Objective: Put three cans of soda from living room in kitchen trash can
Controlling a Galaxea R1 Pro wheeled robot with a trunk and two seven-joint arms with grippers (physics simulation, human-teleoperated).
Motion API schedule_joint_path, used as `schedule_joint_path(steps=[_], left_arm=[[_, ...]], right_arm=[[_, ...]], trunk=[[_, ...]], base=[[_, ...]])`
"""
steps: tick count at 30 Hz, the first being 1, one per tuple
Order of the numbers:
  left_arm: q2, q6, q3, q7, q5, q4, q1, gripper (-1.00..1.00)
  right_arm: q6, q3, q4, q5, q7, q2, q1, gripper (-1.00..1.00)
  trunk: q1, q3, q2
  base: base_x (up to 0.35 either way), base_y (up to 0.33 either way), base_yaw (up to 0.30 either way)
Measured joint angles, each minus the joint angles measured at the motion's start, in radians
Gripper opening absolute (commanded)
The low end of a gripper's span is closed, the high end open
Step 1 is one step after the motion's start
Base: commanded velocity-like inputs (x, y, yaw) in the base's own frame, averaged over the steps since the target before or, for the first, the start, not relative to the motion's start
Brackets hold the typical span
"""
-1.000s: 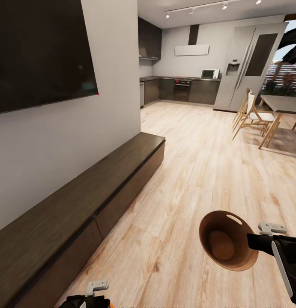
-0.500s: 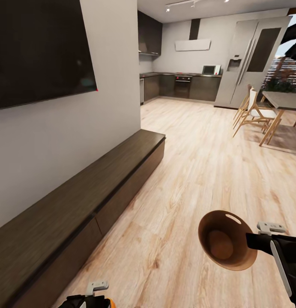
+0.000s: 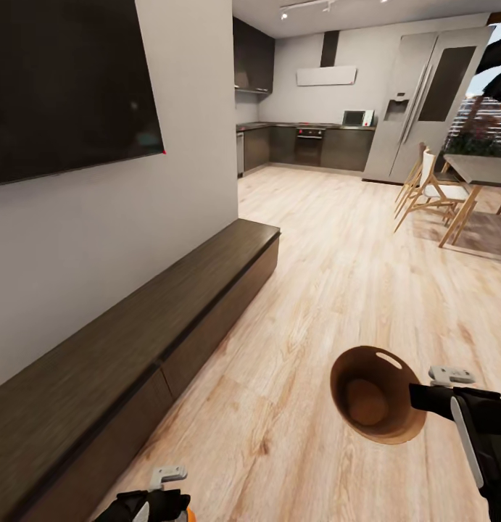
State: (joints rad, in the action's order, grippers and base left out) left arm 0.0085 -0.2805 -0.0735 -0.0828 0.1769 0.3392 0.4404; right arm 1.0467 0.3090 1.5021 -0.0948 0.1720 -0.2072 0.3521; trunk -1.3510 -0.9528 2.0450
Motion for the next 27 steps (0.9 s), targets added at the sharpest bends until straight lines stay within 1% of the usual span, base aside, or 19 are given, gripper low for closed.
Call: schedule_joint_path(steps=[2,7,12,16,21,27], left_arm=[[0.001,0.000,0.000,0.000,0.000,0.007,0.000,1.00],[0.000,0.000,-0.001,0.002,-0.001,0.017,0.000,1.00],[-0.001,-0.001,-0.002,0.003,-0.001,0.015,0.000,1.00],[0.000,-0.001,-0.002,0.005,-0.002,0.012,0.000,1.00],[0.002,0.001,-0.001,0.006,-0.002,0.008,-0.001,1.00],[0.005,0.002,0.002,0.006,-0.002,0.009,-0.002,1.00]], right_arm=[[0.000,-0.001,0.001,0.014,0.000,0.004,0.008,-1.00],[0.000,-0.002,0.000,-0.006,0.000,0.013,0.020,-1.00],[0.000,-0.005,-0.001,0.006,0.000,0.014,0.023,-1.00],[0.000,-0.005,-0.001,-0.006,0.000,0.014,0.023,-1.00],[0.000,-0.006,0.000,0.002,0.000,0.016,0.023,-1.00],[0.000,-0.011,0.002,-0.002,0.000,0.019,0.036,-1.00]], trunk=[[0.000,0.000,0.000],[0.000,0.000,0.000],[0.000,0.000,0.000],[0.000,0.000,0.000],[-0.019,-0.016,0.035],[-0.042,-0.034,0.077]], base=[[0.000,0.000,0.000],[0.000,0.000,0.000],[0.000,0.000,0.000],[0.000,0.000,0.000],[0.000,0.000,0.000],[0.000,0.000,0.000]])
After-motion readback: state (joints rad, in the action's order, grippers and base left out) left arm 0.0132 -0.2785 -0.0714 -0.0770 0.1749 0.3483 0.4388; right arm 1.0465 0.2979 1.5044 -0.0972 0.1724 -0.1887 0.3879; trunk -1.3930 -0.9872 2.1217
